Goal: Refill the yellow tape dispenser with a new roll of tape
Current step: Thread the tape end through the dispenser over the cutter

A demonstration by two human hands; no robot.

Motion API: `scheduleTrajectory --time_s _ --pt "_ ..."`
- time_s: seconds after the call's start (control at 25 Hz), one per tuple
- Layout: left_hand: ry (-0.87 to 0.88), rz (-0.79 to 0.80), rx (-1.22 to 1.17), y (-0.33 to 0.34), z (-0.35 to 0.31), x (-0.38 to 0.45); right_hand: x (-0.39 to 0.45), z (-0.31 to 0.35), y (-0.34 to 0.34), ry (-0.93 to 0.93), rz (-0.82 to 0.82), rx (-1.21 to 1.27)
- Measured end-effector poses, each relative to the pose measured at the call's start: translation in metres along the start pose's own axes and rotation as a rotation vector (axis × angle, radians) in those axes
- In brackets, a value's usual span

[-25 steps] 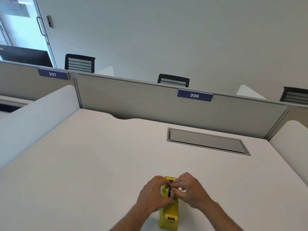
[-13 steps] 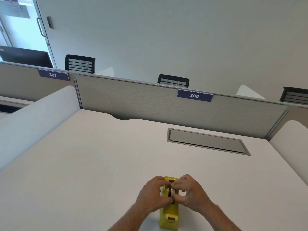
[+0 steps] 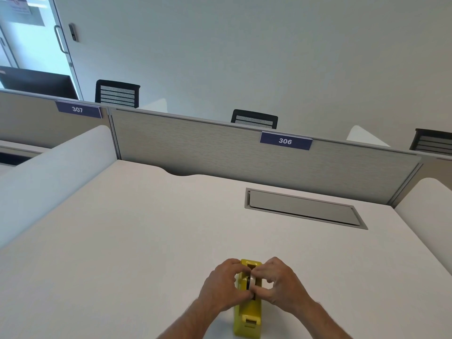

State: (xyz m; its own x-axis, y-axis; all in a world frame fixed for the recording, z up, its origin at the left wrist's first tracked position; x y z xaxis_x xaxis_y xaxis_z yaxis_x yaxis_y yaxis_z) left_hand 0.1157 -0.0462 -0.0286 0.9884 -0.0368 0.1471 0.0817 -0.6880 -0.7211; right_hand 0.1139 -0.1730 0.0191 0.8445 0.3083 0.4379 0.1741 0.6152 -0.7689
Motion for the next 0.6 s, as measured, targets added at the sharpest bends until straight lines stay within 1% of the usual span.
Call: scheduleTrajectory --time_s 0.24,0.6 --pt "0.01 -0.017 0.009 0.0 -0.0005 0.0008 0.0017 0.0007 0.0008 -0.026 0.013 0.01" --pt "0.02 -0.017 0.002 -0.0015 -0.003 0.0005 0.0042 0.0003 -0.0018 -0.008 -0.009 0.015"
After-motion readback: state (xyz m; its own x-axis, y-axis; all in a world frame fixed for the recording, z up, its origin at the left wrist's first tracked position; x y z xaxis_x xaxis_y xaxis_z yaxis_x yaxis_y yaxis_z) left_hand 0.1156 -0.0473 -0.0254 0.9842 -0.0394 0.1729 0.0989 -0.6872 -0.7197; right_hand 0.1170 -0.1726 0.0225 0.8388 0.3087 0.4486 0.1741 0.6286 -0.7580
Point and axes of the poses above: each hand's wrist, its own x-axis towards the middle knuckle, its own y-axis out of the palm, z = x × y, the point moved 10 cm from there along x, towards the middle knuckle, and after that the axes turned 15 degrees about -z, right-handed, at the moved point
